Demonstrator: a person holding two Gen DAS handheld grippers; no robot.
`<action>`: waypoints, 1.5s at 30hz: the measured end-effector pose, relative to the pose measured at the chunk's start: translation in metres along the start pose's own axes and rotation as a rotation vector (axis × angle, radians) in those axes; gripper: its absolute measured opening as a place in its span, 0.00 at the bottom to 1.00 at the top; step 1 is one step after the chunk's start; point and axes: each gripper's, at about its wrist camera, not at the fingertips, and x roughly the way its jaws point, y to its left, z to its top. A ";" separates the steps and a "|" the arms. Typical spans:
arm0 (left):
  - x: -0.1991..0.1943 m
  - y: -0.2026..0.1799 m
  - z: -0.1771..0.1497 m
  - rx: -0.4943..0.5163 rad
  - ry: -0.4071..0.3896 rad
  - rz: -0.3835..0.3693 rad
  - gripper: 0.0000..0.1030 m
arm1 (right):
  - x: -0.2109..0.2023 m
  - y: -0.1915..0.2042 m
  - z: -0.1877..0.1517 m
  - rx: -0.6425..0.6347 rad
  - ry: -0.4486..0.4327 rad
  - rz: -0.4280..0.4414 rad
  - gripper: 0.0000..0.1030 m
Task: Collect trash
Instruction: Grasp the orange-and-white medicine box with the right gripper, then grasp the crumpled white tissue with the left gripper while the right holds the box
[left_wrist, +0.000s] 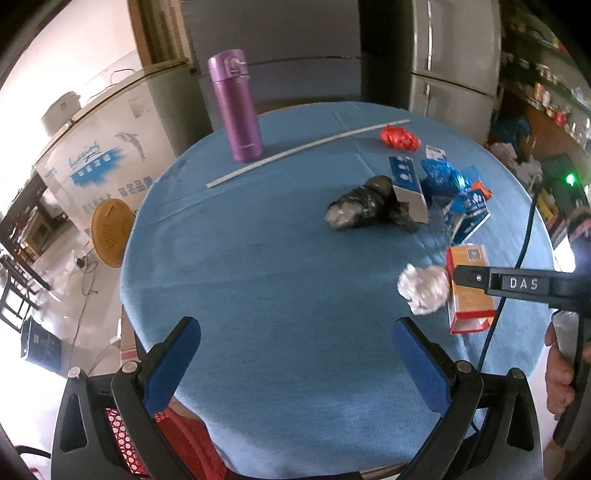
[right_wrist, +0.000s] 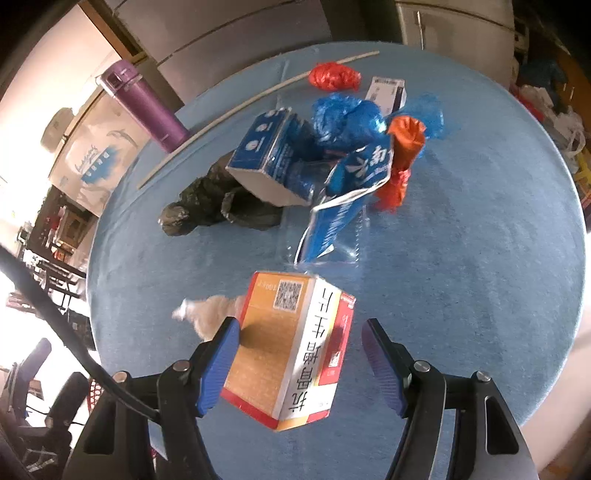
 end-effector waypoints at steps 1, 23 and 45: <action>0.001 -0.001 0.000 0.001 0.004 -0.002 1.00 | -0.001 0.001 0.001 0.011 0.001 0.019 0.70; -0.003 -0.009 0.000 0.030 -0.007 0.042 1.00 | 0.016 0.027 -0.002 -0.079 -0.023 -0.148 0.61; 0.082 -0.060 0.044 0.028 0.138 -0.152 1.00 | -0.029 -0.079 -0.010 0.102 -0.121 -0.024 0.47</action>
